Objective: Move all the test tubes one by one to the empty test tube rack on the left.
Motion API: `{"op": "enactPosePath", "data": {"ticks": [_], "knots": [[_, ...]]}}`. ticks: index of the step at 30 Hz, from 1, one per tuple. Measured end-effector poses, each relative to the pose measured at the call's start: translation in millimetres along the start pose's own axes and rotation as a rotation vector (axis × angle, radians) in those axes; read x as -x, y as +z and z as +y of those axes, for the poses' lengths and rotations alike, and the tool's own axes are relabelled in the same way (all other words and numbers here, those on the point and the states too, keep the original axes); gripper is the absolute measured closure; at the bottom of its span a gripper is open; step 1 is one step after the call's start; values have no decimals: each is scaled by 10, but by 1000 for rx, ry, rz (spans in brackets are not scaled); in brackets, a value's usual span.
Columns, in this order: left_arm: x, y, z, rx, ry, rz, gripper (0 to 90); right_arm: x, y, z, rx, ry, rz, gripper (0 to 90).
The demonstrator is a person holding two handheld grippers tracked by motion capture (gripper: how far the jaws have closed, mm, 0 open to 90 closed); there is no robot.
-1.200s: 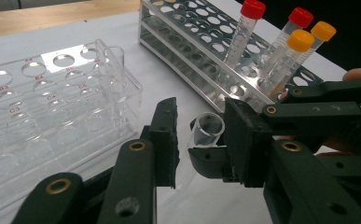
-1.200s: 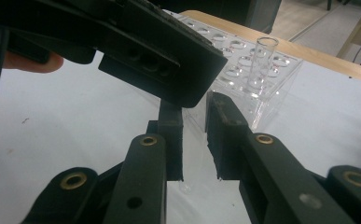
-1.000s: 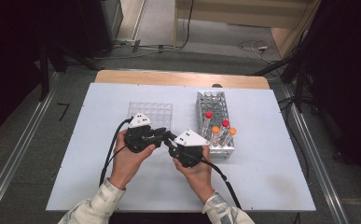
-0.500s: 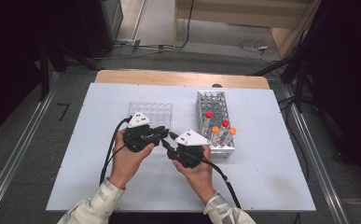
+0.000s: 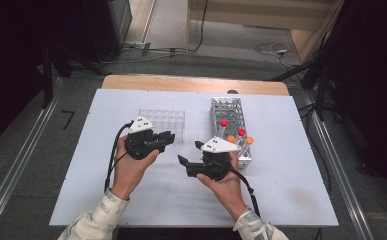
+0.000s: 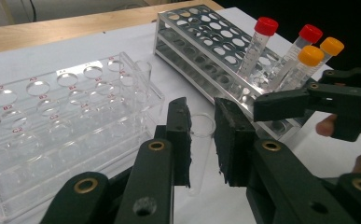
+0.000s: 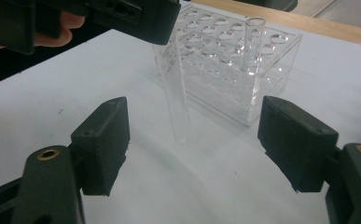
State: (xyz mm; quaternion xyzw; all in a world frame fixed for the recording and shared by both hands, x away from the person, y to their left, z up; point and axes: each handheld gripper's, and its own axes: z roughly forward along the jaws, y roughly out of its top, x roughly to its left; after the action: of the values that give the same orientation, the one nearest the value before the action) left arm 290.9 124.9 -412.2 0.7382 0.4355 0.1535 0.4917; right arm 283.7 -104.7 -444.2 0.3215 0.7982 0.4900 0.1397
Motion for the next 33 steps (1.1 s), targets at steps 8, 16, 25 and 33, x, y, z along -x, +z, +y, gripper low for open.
{"op": "enactPosePath", "data": {"ticks": [8,16,25,33], "knots": [[-54,-42,67,9,-12,-2,773,-15,-229,-89,-12,-29,12,229],[-91,-70,242,11,-3,30,773,32,-442,-176,15,-31,-8,233],[-244,-22,410,11,-23,68,773,65,-515,-229,9,-28,-22,239],[-344,-34,580,31,-44,89,773,79,-523,-244,7,-26,-22,241]]}}
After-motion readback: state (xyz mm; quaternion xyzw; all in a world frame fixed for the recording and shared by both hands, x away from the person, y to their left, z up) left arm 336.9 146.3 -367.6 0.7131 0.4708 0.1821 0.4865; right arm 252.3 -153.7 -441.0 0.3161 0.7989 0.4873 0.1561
